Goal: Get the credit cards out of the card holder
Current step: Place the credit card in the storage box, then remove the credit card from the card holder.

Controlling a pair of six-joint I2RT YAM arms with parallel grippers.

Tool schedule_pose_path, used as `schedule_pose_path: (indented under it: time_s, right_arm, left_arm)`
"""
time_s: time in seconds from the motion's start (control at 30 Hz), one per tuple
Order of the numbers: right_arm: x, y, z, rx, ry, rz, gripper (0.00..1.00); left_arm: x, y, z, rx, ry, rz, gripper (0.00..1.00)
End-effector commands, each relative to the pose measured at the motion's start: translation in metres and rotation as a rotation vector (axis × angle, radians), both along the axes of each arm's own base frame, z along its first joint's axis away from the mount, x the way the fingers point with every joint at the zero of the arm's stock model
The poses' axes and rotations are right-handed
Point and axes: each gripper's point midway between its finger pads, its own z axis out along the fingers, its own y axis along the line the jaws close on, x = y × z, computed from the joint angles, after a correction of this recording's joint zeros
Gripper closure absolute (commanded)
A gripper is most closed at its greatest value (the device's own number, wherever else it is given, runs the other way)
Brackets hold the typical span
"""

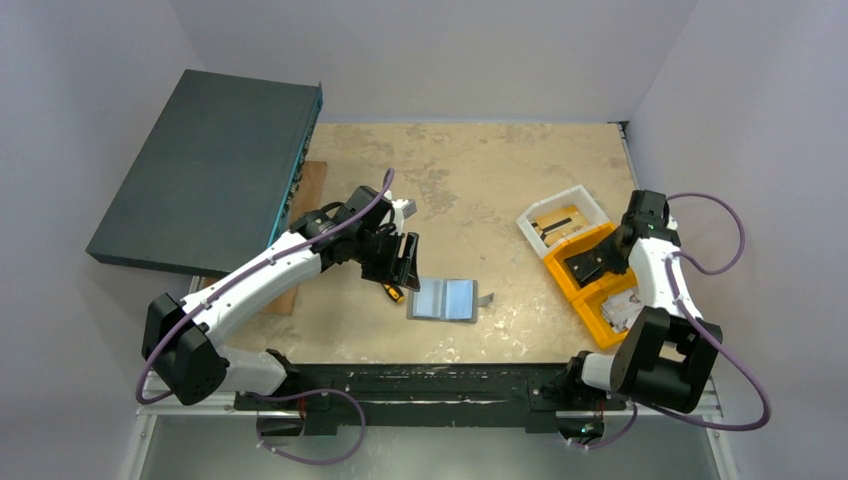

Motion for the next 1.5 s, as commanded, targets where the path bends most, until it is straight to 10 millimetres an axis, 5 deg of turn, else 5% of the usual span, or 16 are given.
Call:
schedule_pose_path:
  time_s: [0.0,0.3,0.57,0.9,1.2,1.47]
  right_arm:
    - [0.034,-0.002,0.04,-0.007,-0.156,0.046,0.68]
    - [0.04,0.007,0.054,0.014,-0.222,0.084,0.6]
    - [0.035,0.043,0.063,0.072,-0.272,0.182,0.54]
    - [0.022,0.17,0.066,0.193,-0.306,0.469,0.47]
    - [-0.012,0.289,0.039,0.26,-0.243,0.731,0.47]
    - [-0.021,0.357,-0.001,0.173,-0.12,0.9,0.47]
  left_arm:
    - [0.001,-0.004,0.005,-0.025,-0.023,-0.027,0.4]
    - [0.001,-0.004,0.003,-0.018,-0.019,-0.024,0.4]
    - [0.002,-0.004,-0.002,-0.008,-0.006,-0.007,0.4]
    - [0.015,0.005,-0.018,0.018,0.029,0.116,0.4]
    - [0.032,0.028,-0.03,0.06,0.033,0.25,0.4]
    - [0.037,0.031,-0.032,0.062,0.038,0.299,0.4]
